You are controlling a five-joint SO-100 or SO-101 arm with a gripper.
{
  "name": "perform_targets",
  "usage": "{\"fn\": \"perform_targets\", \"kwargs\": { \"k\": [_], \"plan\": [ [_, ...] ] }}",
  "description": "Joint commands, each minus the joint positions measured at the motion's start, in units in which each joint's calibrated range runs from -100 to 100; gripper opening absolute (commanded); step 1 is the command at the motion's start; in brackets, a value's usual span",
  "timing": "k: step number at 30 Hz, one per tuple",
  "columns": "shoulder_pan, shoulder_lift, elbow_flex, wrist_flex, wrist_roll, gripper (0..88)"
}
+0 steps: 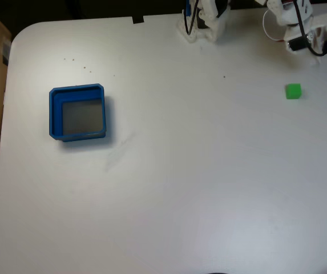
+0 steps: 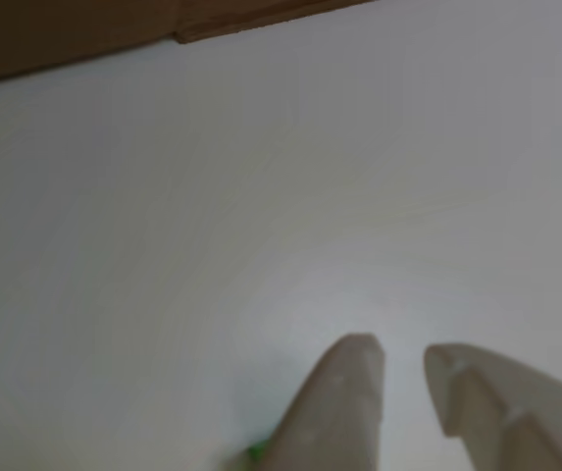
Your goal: Pick up green cube and drop it in the blue box
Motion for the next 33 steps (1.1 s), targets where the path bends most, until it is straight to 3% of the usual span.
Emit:
{"fn": "perform_targets", "kwargs": {
  "k": [1, 9, 19, 26, 33],
  "plan": [
    [-2.74, -0.1, -3.81, -0.47, 2.78, 1.1],
    [-3.75, -0.18, -3.27, 1.01, 3.96, 1.1],
    [-3.61, -0.43, -3.45, 13.62, 3.86, 1.1],
    [-3.68, -0.43, -3.45, 14.11, 3.81, 1.6],
    [-3.68, -0.51, -3.45, 14.11, 3.81, 7.6]
  ]
}}
